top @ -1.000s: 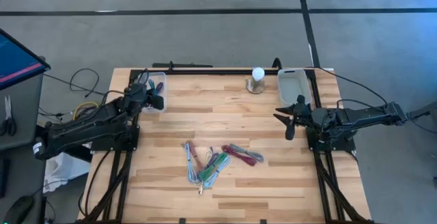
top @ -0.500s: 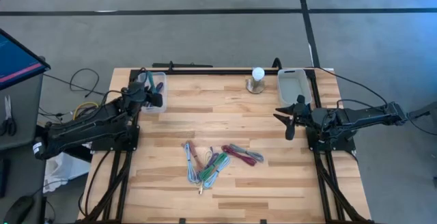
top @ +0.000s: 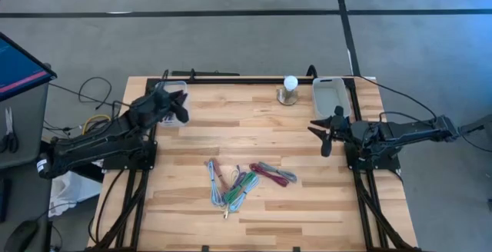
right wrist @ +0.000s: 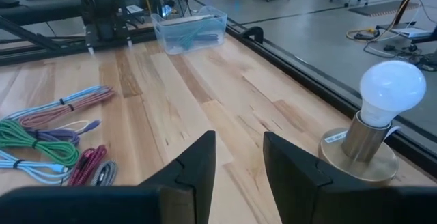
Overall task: Pick & Place USB Port
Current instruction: Put the white and black charger cable into the transparent bin
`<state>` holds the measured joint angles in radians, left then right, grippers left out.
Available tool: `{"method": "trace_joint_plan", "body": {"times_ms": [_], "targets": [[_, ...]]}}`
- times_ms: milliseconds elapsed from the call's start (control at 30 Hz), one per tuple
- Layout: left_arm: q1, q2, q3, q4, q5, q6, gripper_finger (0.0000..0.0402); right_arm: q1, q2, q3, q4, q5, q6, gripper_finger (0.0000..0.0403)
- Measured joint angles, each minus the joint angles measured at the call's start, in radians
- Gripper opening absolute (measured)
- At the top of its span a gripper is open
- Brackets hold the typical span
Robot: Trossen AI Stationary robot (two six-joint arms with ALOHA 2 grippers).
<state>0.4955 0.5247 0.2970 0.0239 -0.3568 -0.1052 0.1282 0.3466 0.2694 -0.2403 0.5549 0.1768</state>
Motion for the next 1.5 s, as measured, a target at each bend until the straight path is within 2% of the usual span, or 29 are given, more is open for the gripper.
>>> {"method": "trace_joint_plan", "body": {"times_ms": [100,200,467,600,700,800,933,1033,1133,1267,1500], "targets": [[-0.001,0.000,0.000,0.068,0.129,0.027,0.0100,-0.010,0.000,0.000,0.002,0.000,0.000,0.0116],[-0.001,0.000,0.000,0.107,0.210,0.028,0.0097,-0.024,0.000,0.000,0.002,0.000,0.000,0.0116],[-0.001,0.000,0.000,0.188,0.337,0.022,0.0097,-0.048,0.000,0.000,0.028,-0.004,0.002,0.0116],[-0.001,0.000,0.000,0.220,0.402,0.019,0.0097,-0.052,0.000,0.000,0.040,-0.003,-0.117,0.0116],[-0.001,0.000,0.000,0.235,0.467,0.019,0.0097,-0.079,0.016,0.000,0.043,0.011,-0.138,0.0116],[-0.001,0.000,0.000,0.240,0.543,0.016,0.0097,-0.107,0.046,0.000,0.042,-0.071,-0.105,0.0116],[-0.004,0.000,0.000,0.248,0.643,-0.014,0.0097,-0.127,0.095,0.000,0.061,-0.280,-0.052,0.0116],[-0.025,0.000,0.000,0.248,0.661,-0.015,0.0097,-0.127,0.138,0.000,0.065,-0.392,0.007,0.0116],[-0.054,0.000,0.000,0.248,0.661,-0.015,0.0097,-0.112,0.187,0.000,0.066,-0.455,0.067,0.0116],[-0.086,0.000,0.000,0.248,0.661,-0.015,0.0097,-0.055,0.269,0.026,0.067,-0.477,0.137,0.0116],[-0.105,0.000,0.000,0.248,0.661,-0.015,0.0097,0.083,0.449,0.166,0.037,-0.461,0.179,0.0116]]}}
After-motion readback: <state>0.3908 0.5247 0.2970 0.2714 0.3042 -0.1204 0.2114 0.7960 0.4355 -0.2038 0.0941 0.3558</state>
